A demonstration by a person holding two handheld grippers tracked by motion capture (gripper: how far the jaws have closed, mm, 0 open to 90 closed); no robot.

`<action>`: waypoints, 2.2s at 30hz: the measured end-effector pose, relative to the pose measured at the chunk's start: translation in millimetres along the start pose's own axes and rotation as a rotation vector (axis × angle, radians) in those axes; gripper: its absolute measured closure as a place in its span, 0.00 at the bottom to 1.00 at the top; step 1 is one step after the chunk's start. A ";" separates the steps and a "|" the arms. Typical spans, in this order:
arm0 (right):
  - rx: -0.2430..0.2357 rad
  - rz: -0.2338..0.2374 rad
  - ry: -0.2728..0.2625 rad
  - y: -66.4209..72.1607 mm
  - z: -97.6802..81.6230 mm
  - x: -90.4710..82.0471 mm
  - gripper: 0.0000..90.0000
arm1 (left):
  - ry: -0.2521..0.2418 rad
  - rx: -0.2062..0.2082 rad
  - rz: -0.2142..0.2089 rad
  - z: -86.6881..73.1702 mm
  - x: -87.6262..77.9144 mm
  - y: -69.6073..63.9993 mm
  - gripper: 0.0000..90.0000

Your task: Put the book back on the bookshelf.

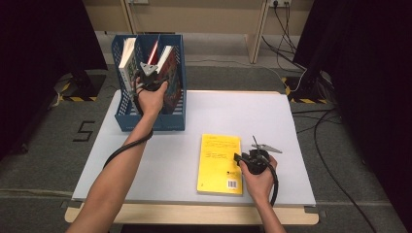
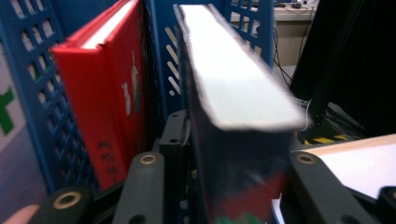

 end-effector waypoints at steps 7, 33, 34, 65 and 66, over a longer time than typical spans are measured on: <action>0.000 -0.002 -0.005 -0.2 1.7 -1.3 0.68 | 0.007 -0.009 -0.025 -8.1 -22.7 -1.9 0.71; -0.004 -0.005 -0.010 1.6 1.9 -3.5 0.68 | 0.027 -0.030 0.007 -10.0 -19.4 -1.3 0.80; -0.004 -0.006 -0.010 1.3 1.8 -3.4 0.68 | 0.031 -0.031 0.004 -8.8 -17.4 -1.7 0.80; 0.006 -0.003 -0.015 0.5 3.3 -4.5 0.68 | 0.061 -0.038 0.003 -11.5 -8.3 4.4 0.73; 0.007 -0.003 -0.015 0.5 3.3 -4.5 0.68 | 0.060 -0.046 -0.005 -11.7 -7.3 4.6 0.72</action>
Point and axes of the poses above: each handheld gripper's, and its own axes: x roughly forward along the jaws, z roughly out of its top, y roughly to its left, the point moved 9 cm from there along x, roughly forward along the jaws, and after that the axes turned 5 degrees about -z, right-handed, at the moved point
